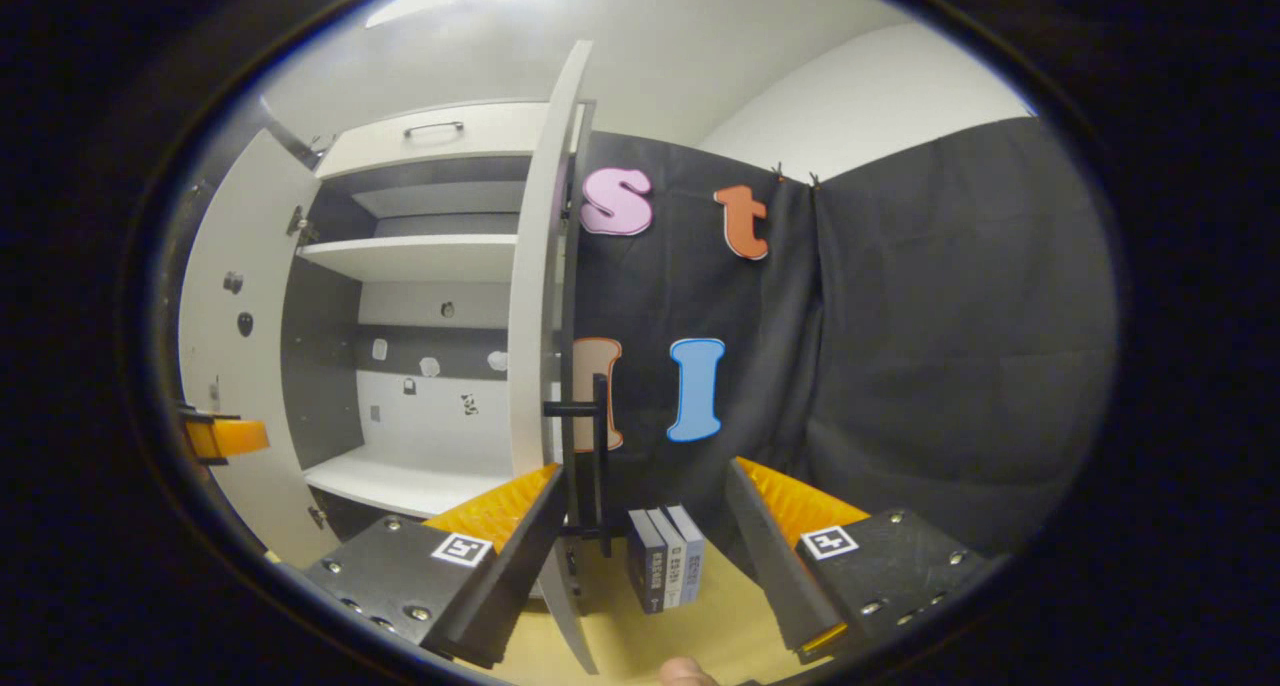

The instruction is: Grasp the bottle in the cabinet with the left hand and place it on the coaster, then close the right door with the right hand and the left door with the left hand.

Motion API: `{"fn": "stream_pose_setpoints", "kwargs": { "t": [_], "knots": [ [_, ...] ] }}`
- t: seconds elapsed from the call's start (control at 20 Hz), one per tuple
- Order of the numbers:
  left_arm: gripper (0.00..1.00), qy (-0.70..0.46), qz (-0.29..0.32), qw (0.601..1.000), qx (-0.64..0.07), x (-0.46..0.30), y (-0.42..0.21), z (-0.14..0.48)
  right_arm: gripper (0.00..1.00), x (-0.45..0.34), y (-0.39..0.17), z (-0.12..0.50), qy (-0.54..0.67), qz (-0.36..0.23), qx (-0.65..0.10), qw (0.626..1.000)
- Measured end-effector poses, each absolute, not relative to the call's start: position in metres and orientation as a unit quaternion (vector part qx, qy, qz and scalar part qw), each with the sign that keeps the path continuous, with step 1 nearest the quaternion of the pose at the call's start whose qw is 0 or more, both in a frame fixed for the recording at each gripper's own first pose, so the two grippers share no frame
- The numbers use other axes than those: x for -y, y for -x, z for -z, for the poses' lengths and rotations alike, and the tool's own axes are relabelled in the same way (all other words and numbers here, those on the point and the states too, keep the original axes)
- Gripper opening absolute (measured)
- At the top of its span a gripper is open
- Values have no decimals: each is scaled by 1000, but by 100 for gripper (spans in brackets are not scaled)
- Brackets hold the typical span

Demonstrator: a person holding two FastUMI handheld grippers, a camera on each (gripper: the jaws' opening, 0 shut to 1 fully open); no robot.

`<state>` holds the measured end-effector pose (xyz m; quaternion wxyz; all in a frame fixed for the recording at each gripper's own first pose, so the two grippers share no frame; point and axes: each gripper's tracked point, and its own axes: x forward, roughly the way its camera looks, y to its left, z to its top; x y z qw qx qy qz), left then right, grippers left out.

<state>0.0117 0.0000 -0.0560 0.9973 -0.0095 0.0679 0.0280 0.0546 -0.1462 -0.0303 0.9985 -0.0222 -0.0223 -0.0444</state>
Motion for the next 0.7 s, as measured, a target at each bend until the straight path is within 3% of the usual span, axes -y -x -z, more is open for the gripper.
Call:
{"fn": "stream_pose_setpoints", "kwargs": {
  "t": [0.3, 0.45, 0.55, 0.7],
  "knots": [
    [87, 13, -36, 997, -62, -5, -6, 45, 93, 145, -55, 32, 11, 39, 19, 999],
    [87, 5, -41, 997, -60, -12, -4, 39, 100, 140, -55, 32, 13, 28, 18, 999],
    [87, 6, -50, 997, -59, -19, -1, 37, 93, 134, -55, 32, 11, 25, 19, 999],
    [87, 15, -60, 996, -63, -29, 3, 37, 96, 133, -54, 32, 10, 21, 18, 1000]
  ]
}}
